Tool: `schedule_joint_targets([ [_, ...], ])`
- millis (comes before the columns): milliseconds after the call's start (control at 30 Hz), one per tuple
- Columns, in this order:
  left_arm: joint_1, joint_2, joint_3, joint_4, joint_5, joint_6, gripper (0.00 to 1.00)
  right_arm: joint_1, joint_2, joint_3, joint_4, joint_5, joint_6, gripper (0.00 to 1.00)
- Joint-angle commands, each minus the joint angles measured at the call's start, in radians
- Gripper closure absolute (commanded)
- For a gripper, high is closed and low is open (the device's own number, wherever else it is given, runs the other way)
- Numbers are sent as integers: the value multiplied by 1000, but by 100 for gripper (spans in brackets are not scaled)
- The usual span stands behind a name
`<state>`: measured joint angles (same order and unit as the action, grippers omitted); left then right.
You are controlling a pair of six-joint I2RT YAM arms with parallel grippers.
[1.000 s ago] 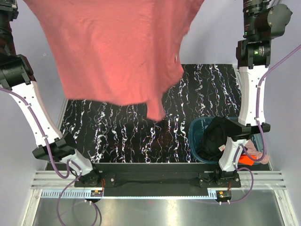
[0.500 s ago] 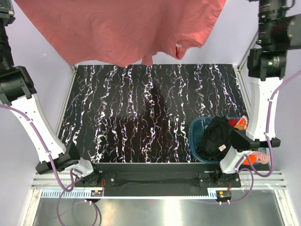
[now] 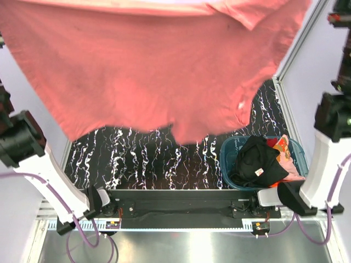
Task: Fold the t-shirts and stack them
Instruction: Fold the tshirt
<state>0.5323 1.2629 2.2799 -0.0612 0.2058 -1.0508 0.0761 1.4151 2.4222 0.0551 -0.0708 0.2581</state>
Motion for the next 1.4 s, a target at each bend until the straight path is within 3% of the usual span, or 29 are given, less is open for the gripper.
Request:
schedule_joint_targets([
  [0, 11, -33, 15, -3, -74, 28, 100, -10, -67, -29, 25, 35, -2, 100],
  [333, 11, -7, -125, 81, -54, -26, 100, -10, 48, -5, 54, 40, 72, 100],
  [767, -29, 344, 76, 213, -66, -78, 100, -13, 519, 383, 149, 62, 145, 100],
  [900, -54, 426, 177, 227, -86, -98, 100, -18, 533, 367, 181, 65, 173, 100],
  [1033, -55, 451, 181, 232, -68, -104, 100, -22, 536, 373, 148, 62, 176, 100],
  [1100, -55, 410, 132, 230, -42, -84, 100, -25, 510, 351, 131, 49, 178, 100],
  [1200, -52, 289, -75, 254, -7, -52, 100, -24, 435, 255, 89, 11, 191, 100],
  [1300, -45, 192, -311, 244, 65, -19, 100, -25, 294, 53, 37, -62, 222, 100],
  [1367, -35, 68, -452, 256, 107, 6, 100, -24, 144, -191, 12, -95, 269, 100],
])
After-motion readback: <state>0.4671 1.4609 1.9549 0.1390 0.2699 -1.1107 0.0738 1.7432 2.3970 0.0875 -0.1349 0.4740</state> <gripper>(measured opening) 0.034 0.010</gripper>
